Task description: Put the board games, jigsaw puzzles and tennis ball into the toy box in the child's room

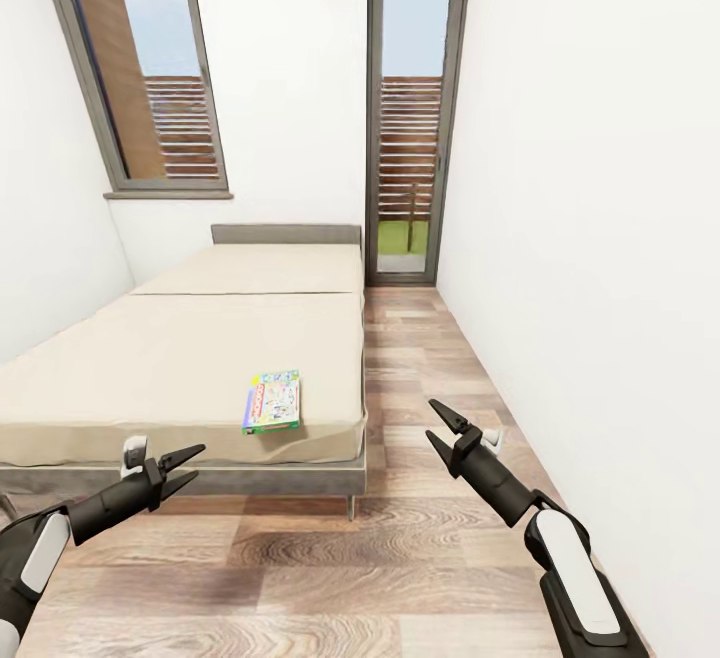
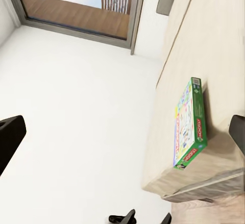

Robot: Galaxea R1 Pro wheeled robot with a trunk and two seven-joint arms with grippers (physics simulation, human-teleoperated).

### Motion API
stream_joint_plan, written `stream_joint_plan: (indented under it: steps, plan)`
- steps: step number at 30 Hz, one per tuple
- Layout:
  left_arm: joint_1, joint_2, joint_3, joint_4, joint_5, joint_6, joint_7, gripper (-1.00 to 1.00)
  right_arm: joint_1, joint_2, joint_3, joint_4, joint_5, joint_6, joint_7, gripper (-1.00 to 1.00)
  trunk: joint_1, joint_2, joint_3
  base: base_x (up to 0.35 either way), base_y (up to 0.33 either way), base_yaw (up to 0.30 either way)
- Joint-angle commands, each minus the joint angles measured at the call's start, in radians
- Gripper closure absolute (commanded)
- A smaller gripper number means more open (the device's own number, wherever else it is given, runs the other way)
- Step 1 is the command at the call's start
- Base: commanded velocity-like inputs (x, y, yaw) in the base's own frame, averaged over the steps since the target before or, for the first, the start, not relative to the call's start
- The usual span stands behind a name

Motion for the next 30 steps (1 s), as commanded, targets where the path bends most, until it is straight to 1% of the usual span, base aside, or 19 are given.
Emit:
stream_joint_plan:
  steps: [1, 18, 23, 30]
  plan:
    - [-0.001, 0.000, 0.001, 0.000, 0.003, 0.006, -0.001, -1.00, -0.001, 0.001, -0.003, 0.000, -0.002, 0.008, 0.001, -1.00, 0.000, 0.000, -0.001, 0.000, 0.000, 0.000]
    - [0.000, -0.002, 0.001, 0.000, 0.002, 0.007, 0.002, -1.00, -0.001, 0.004, -0.002, 0.001, -0.002, 0.008, 0.002, -1.00, 0.000, 0.000, -0.001, 0.004, -0.001, 0.000]
    - [-0.001, -0.002, 0.000, 0.000, 0.001, 0.006, 0.004, -1.00, -0.001, 0.004, -0.002, 0.001, -0.003, 0.008, 0.003, -1.00, 0.000, 0.000, -0.001, 0.135, -0.092, 0.000]
    - [0.000, -0.002, 0.000, 0.000, 0.001, 0.006, 0.004, -1.00, -0.001, 0.004, -0.002, 0.001, -0.003, 0.008, 0.004, -1.00, 0.000, 0.000, -0.001, 0.189, -0.164, 0.000]
